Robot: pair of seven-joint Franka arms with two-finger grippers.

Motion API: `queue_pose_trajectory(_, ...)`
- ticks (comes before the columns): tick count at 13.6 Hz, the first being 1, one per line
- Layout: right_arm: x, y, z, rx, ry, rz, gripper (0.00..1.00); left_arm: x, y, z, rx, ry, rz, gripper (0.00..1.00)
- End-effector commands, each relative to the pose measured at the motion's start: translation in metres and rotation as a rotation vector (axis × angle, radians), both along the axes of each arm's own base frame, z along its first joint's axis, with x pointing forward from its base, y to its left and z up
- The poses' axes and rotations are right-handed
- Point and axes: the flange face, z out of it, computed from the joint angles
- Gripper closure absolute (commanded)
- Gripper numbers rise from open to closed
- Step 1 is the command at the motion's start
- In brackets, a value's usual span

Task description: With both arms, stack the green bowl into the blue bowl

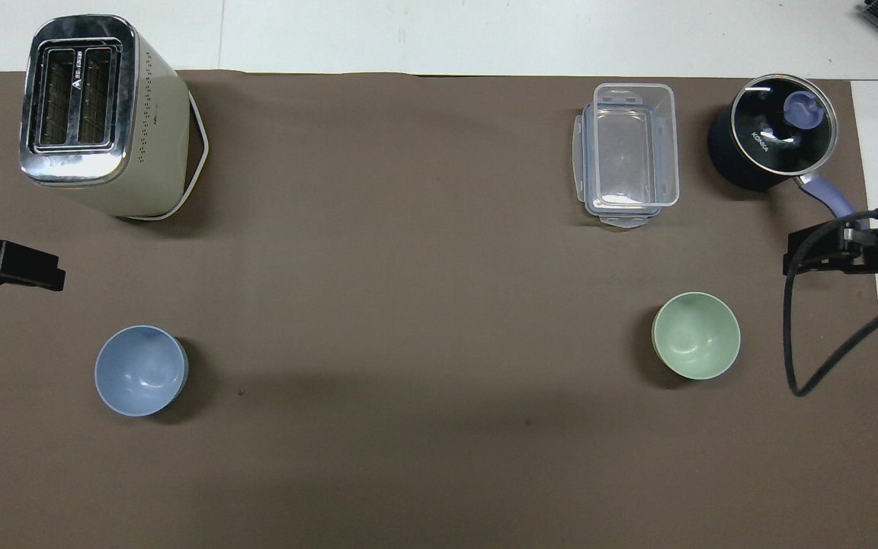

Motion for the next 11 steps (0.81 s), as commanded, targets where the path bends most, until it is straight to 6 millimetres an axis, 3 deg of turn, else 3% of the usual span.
queue_pose_trajectory(1, -0.002, -0.003, -0.001, 0.001, 0.002, -0.013, 0.0, -0.007, -0.001, -0.022, -0.007, -0.01, -0.014, 0.0)
queue_pose_trajectory(4, -0.002, -0.002, -0.001, 0.001, 0.002, -0.012, 0.0, -0.011, 0.008, -0.051, -0.009, -0.016, -0.02, 0.0)
queue_pose_trajectory(6, -0.002, -0.003, -0.001, 0.001, 0.002, -0.013, 0.0, -0.017, 0.035, -0.07, -0.013, -0.018, -0.044, 0.0)
queue_pose_trajectory(11, -0.002, -0.003, -0.001, 0.001, 0.002, -0.015, 0.0, -0.025, 0.065, -0.121, -0.053, -0.043, -0.122, 0.0)
